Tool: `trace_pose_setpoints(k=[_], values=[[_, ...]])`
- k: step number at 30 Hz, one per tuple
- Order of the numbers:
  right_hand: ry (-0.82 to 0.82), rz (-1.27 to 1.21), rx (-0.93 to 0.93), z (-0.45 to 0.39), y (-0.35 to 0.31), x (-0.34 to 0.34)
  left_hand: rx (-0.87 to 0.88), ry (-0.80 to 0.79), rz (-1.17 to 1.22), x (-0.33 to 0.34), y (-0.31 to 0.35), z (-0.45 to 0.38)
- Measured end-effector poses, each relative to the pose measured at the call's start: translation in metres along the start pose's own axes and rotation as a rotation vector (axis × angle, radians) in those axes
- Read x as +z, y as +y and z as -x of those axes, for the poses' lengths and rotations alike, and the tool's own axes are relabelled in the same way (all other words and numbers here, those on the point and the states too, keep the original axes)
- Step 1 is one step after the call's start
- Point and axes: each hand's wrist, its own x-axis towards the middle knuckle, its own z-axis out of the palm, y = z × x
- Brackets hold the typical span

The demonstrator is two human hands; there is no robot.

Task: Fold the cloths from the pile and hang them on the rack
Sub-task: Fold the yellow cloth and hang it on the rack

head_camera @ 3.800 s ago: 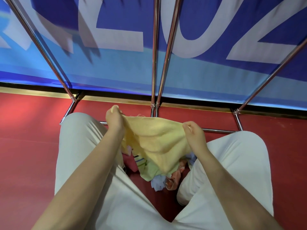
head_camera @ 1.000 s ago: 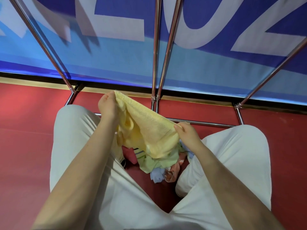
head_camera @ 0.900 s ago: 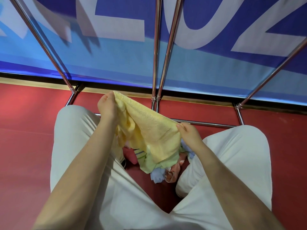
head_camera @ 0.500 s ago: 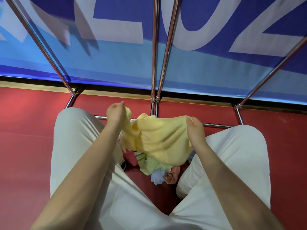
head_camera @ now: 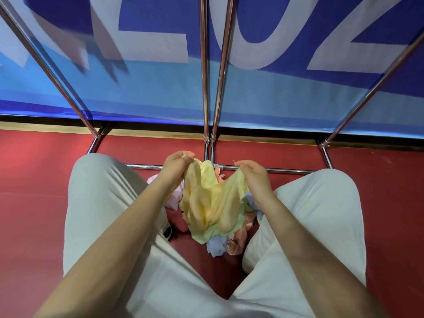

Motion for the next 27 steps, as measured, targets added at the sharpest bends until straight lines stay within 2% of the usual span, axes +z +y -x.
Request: trace_pose_setpoints(k=[7, 9, 11, 20, 24, 27], values=[[-0.094, -0.249, 0.08, 0.008, -0.009, 0.003, 0.071, -0.039, 0.035, 0.002, -0.008, 0.001], [-0.161, -0.409, 0.089, 0.01, -0.013, 0.005, 0.069, -0.072, 0.078, 0.004, -0.008, 0.002], [-0.224, -0.46, 0.061, 0.012, -0.017, 0.006, 0.073, -0.116, 0.112, 0.007, -0.006, 0.004], [-0.201, -0.197, -0.111, 0.014, -0.019, 0.016, 0.057, -0.162, 0.166, 0.014, -0.004, 0.008], [-0.15, 0.042, -0.247, 0.012, -0.015, 0.019, 0.04, -0.136, 0.213, 0.014, -0.004, 0.006], [-0.101, 0.106, -0.346, 0.011, -0.016, 0.021, 0.055, -0.134, 0.186, 0.017, -0.003, 0.007]])
